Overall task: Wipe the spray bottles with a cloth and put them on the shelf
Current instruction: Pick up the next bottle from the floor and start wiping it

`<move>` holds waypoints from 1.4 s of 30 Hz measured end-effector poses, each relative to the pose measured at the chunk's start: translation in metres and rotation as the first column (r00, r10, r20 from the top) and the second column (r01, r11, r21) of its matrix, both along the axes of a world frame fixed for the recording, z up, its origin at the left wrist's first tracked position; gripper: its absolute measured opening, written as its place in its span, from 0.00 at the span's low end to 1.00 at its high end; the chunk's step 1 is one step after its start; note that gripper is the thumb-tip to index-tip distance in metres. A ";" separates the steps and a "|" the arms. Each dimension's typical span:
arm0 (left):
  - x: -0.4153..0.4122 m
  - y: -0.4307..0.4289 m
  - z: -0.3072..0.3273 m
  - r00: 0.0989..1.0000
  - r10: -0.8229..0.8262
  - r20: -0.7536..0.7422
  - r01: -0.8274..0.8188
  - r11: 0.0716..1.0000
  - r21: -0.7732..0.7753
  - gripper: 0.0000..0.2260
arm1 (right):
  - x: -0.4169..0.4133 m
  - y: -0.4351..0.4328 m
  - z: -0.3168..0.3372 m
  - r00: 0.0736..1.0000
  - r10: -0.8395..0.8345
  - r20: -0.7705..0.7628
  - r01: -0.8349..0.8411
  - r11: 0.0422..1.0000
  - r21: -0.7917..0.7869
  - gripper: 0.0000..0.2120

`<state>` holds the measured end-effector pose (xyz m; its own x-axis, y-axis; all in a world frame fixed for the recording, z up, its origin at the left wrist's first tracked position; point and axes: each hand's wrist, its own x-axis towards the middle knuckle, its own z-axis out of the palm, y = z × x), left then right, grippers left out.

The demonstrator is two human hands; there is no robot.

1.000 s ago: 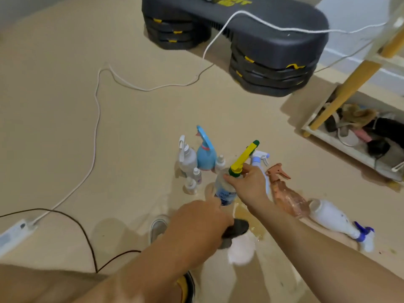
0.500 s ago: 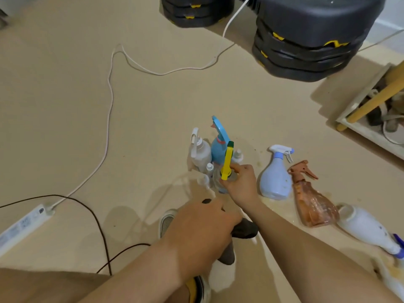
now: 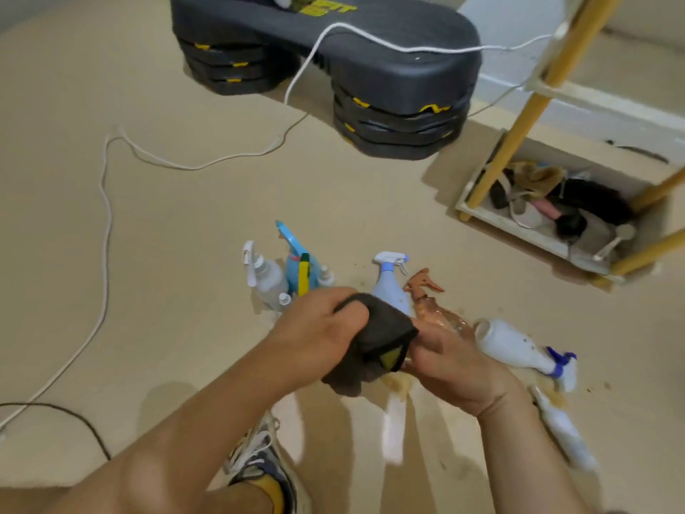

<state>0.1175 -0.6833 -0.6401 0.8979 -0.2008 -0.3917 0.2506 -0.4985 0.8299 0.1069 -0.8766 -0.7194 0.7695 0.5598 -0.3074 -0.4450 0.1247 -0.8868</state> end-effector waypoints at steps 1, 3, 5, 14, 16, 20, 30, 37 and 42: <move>0.000 -0.007 0.005 1.000 0.007 -0.009 -0.007 0.999 -0.032 0.12 | -0.004 -0.007 0.013 0.998 -0.041 0.050 0.045 0.995 -0.084 0.28; -0.003 -0.022 0.013 1.000 -0.014 0.001 0.014 0.998 -0.060 0.13 | -0.015 -0.023 0.038 0.986 -0.111 0.125 0.137 0.964 -0.226 0.26; -0.007 -0.035 0.023 0.999 -0.044 0.021 0.045 0.998 -0.050 0.09 | -0.029 -0.039 0.061 0.968 -0.173 0.182 0.216 0.943 -0.252 0.22; -0.036 -0.101 0.044 0.800 -0.461 0.384 0.292 0.858 0.423 0.08 | -0.095 -0.077 0.112 0.804 -0.547 0.235 0.592 0.776 -0.219 0.14; -0.045 -0.112 0.036 0.763 -0.418 0.494 0.211 0.883 0.420 0.11 | -0.102 -0.075 0.108 0.735 -0.640 0.223 0.678 0.697 -0.233 0.16; -0.065 -0.131 0.024 0.887 -0.453 0.087 0.441 0.888 0.130 0.08 | -0.109 -0.070 0.087 0.662 -0.710 0.240 0.736 0.556 -0.388 0.22; -0.105 -0.187 -0.073 0.838 -0.363 -0.408 0.337 0.931 -0.136 0.19 | -0.102 -0.115 -0.001 0.491 -0.868 -0.074 0.703 0.444 -0.556 0.15; -0.092 -0.190 -0.115 0.898 0.100 -0.428 -0.100 0.995 0.024 0.07 | -0.094 -0.176 -0.086 0.486 -0.862 -0.146 0.560 0.436 -0.704 0.10; -0.066 -0.183 -0.120 0.705 0.191 -0.683 -0.373 0.919 -0.128 0.12 | -0.112 -0.236 -0.160 0.833 -0.553 0.021 0.064 0.059 -0.996 0.22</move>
<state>0.0511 -0.8660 -0.7604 0.4710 -0.1482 -0.8696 0.8635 -0.1241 0.4889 -0.0052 -1.1122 -0.8792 0.5081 -0.6479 -0.5676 -0.8499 -0.4840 -0.2083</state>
